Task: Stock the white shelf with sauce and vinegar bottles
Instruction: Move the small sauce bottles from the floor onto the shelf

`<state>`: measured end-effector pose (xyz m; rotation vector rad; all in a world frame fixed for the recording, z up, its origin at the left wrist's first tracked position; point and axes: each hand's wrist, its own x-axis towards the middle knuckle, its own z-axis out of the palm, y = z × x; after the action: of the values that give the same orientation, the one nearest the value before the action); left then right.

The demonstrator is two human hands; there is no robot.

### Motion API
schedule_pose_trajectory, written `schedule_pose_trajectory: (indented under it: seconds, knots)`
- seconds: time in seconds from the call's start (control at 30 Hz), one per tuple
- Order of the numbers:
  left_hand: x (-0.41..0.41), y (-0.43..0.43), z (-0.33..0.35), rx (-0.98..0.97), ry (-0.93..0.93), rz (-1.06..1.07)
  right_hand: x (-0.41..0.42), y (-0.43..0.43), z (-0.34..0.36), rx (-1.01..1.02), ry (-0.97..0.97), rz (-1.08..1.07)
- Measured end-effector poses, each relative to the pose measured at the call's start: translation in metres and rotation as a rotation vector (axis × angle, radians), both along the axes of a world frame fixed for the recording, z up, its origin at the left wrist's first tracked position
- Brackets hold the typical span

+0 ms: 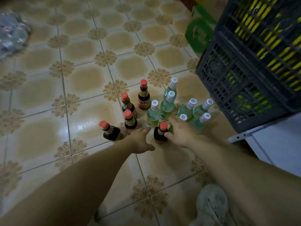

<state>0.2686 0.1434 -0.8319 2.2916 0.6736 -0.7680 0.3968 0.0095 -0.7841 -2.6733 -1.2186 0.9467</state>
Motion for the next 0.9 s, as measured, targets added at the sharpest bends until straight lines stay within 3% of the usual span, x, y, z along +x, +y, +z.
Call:
schedule_pose_trajectory:
  seconds: [0.27,0.53,0.73,0.9]
  knots:
    - [0.039,-0.004,-0.085,-0.103,-0.061,0.033,0.007,0.019,-0.057,0.015,0.088,-0.041]
    - [0.045,-0.018,-0.109,-0.179,-0.345,0.278,0.012,0.016,-0.066,0.125,0.076,-0.15]
    - [0.021,-0.018,-0.052,-0.245,-0.366,0.228,-0.004,0.001,0.016,0.226,0.016,-0.128]
    - [-0.008,-0.035,0.057,-0.327,-0.533,0.247,-0.035,-0.021,0.129,0.399,-0.067,-0.119]
